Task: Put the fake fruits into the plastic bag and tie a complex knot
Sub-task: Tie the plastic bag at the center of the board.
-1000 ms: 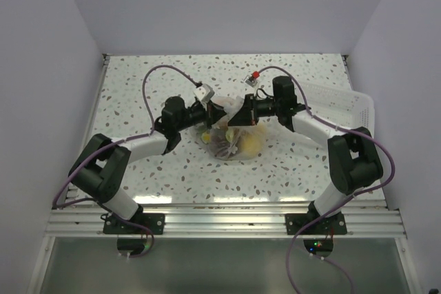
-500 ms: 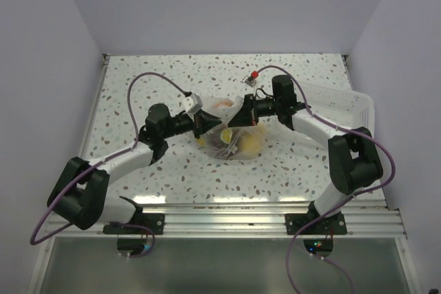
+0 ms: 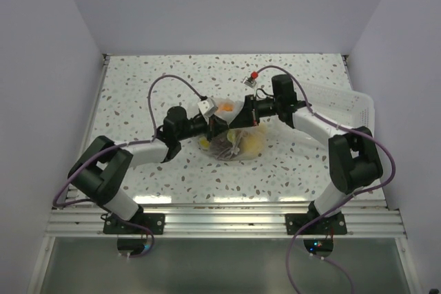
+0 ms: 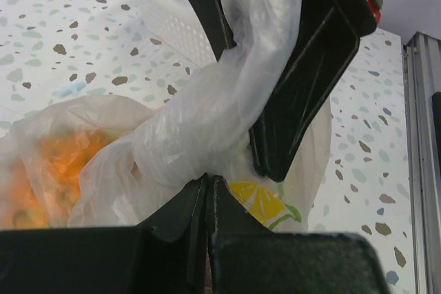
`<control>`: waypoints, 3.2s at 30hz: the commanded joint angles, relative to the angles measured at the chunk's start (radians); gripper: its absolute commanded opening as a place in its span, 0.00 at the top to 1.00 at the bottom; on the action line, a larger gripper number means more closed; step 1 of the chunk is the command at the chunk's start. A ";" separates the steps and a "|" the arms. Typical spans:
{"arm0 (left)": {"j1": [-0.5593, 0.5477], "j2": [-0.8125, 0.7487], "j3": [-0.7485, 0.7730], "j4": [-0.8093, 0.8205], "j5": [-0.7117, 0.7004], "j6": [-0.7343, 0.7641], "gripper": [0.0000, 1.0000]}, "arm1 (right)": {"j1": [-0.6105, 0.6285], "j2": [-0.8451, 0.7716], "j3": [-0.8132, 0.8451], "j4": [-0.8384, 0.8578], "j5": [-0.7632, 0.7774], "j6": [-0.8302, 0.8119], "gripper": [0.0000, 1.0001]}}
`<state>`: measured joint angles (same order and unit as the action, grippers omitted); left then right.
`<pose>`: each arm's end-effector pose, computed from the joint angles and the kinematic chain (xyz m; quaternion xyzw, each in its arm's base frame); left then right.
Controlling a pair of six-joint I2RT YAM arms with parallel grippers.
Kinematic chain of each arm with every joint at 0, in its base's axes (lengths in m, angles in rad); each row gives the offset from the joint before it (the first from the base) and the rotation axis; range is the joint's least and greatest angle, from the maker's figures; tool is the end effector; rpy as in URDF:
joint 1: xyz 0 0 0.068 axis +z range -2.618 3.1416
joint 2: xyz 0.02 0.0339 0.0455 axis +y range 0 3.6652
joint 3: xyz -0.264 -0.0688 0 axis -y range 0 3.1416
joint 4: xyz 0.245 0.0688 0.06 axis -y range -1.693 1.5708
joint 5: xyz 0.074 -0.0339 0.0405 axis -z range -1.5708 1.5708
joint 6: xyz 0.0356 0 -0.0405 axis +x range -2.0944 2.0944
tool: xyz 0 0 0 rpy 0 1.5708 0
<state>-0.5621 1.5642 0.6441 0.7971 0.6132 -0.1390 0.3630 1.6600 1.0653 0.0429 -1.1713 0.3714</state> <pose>0.2571 -0.1861 0.2063 0.3454 0.6564 -0.4292 0.5154 0.3201 0.1567 0.2428 -0.2665 0.7286 0.5963 0.2061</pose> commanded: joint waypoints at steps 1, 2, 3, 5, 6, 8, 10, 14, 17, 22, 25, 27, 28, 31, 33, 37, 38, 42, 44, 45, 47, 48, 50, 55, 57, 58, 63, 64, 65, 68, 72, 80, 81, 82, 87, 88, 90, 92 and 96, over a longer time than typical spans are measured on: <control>-0.015 0.023 0.065 0.172 -0.098 -0.034 1.00 | 0.001 0.000 0.070 -0.107 -0.071 -0.104 1.00; -0.015 0.025 0.068 0.189 -0.104 -0.040 1.00 | 0.001 0.001 0.073 -0.150 -0.071 -0.121 1.00; -0.015 0.028 0.072 0.217 -0.099 -0.056 1.00 | 0.001 0.001 0.074 -0.165 -0.073 -0.137 1.00; -0.015 0.033 0.080 0.246 -0.066 -0.074 1.00 | -0.001 0.004 0.074 -0.195 -0.074 -0.164 1.00; -0.015 0.034 0.081 0.258 -0.035 -0.103 1.00 | -0.001 0.007 0.076 -0.199 -0.076 -0.167 1.00; -0.018 0.037 0.072 0.290 -0.014 -0.128 1.00 | 0.001 0.011 0.081 -0.224 -0.076 -0.186 1.00; -0.019 0.039 0.066 0.303 -0.004 -0.151 1.00 | -0.001 0.012 0.094 -0.262 -0.070 -0.219 1.00; -0.021 0.042 0.063 0.326 -0.004 -0.182 1.00 | -0.001 0.006 0.110 -0.362 -0.070 -0.325 1.00; -0.030 0.053 0.068 0.326 -0.020 -0.180 1.00 | -0.002 -0.003 0.136 -0.409 -0.079 -0.363 0.82; -0.030 0.065 0.072 0.323 -0.012 -0.188 1.00 | -0.027 -0.035 0.241 -0.641 -0.025 -0.616 0.47; -0.030 0.071 0.077 0.312 -0.010 -0.185 1.00 | -0.080 -0.036 0.289 -0.745 0.007 -0.690 0.37; -0.032 0.072 0.077 0.309 -0.003 -0.183 1.00 | -0.111 -0.029 0.321 -0.830 0.022 -0.729 0.36; -0.030 0.073 0.077 0.306 -0.004 -0.183 1.00 | -0.148 -0.019 0.356 -0.862 0.019 -0.774 0.36; -0.032 0.077 0.078 0.291 0.000 -0.189 1.00 | -0.202 0.000 0.424 -0.981 0.018 -0.859 0.35; -0.032 0.079 0.080 0.284 0.003 -0.183 1.00 | -0.231 0.009 0.452 -1.034 0.021 -0.878 0.35; -0.030 0.077 0.078 0.263 0.011 -0.174 1.00 | -0.300 0.033 0.458 -0.993 0.047 -0.824 0.56; -0.030 0.076 0.077 0.254 0.016 -0.174 1.00 | -0.300 0.040 0.447 -0.936 0.100 -0.813 0.63; -0.033 0.066 0.066 0.228 0.037 -0.177 1.00 | -0.260 0.059 0.395 -0.859 0.153 -0.816 0.83; -0.032 0.057 0.052 0.217 0.045 -0.177 1.00 | -0.219 0.075 0.377 -0.850 0.153 -0.830 0.83; -0.033 0.056 0.049 0.212 0.055 -0.175 1.00 | -0.210 0.086 0.363 -0.844 0.141 -0.833 0.82; -0.036 0.050 0.035 0.203 0.066 -0.174 1.00 | -0.184 0.095 0.351 -0.825 0.124 -0.838 0.80; -0.038 0.048 0.034 0.202 0.069 -0.174 1.00 | -0.177 0.096 0.345 -0.819 0.090 -0.841 0.80; -0.039 0.051 0.032 0.186 0.077 -0.171 1.00 | -0.161 0.106 0.328 -0.828 0.052 -0.858 0.78; -0.061 0.066 0.008 0.203 0.097 -0.212 1.00 | -0.136 0.148 0.349 -0.989 -0.040 -1.023 0.64; -0.068 0.082 0.008 0.220 0.091 -0.228 1.00 | -0.131 0.175 0.370 -1.104 -0.056 -1.089 0.58; -0.079 0.088 0.009 0.231 0.086 -0.228 1.00 | -0.131 0.185 0.377 -1.176 -0.074 -1.156 0.56; -0.096 0.140 0.038 0.257 0.054 -0.232 1.00 | -0.130 0.262 0.444 -1.440 -0.108 -1.399 0.49; -0.096 0.148 0.057 0.246 0.045 -0.232 1.00 | -0.131 0.276 0.456 -1.487 -0.114 -1.486 0.48; -0.097 0.164 0.066 0.248 0.043 -0.232 1.00 | -0.131 0.293 0.469 -1.587 -0.143 -1.532 0.47; -0.096 0.181 0.091 0.266 0.036 -0.212 1.00 | -0.131 0.334 0.498 -1.632 -0.207 -1.560 0.46; -0.088 0.178 0.130 0.251 0.048 -0.198 1.00 | -0.122 0.375 0.536 -1.632 -0.293 -1.571 0.50; -0.018 0.146 0.189 0.159 0.054 -0.165 1.00 | -0.067 0.389 0.599 -1.634 -0.395 -1.554 0.50; -0.010 0.142 0.192 0.153 0.062 -0.154 1.00 | -0.059 0.392 0.625 -1.635 -0.402 -1.554 0.50; 0.004 0.139 0.192 0.136 0.071 -0.151 1.00 | -0.049 0.397 0.639 -1.635 -0.410 -1.542 0.47; 0.037 0.093 0.164 0.076 0.099 -0.119 1.00 | -0.013 0.435 0.735 -1.637 -0.401 -1.413 0.36; 0.041 0.088 0.163 0.062 0.100 -0.117 1.00 | -0.010 0.438 0.743 -1.635 -0.387 -1.390 0.34; 0.041 0.077 0.158 0.056 0.100 -0.120 1.00 | -0.003 0.461 0.765 -1.635 -0.343 -1.314 0.27; 0.041 0.076 0.155 0.054 0.097 -0.129 1.00 | -0.001 0.475 0.775 -1.635 -0.314 -1.199 0.15; 0.039 0.085 0.163 0.048 0.086 -0.139 1.00 | -0.001 0.404 0.709 -1.513 -0.195 -0.881 0.05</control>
<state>-0.5228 1.6695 0.7944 0.8368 0.7212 -0.2951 0.3466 2.1250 1.7985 -1.3174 -1.3972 -0.8349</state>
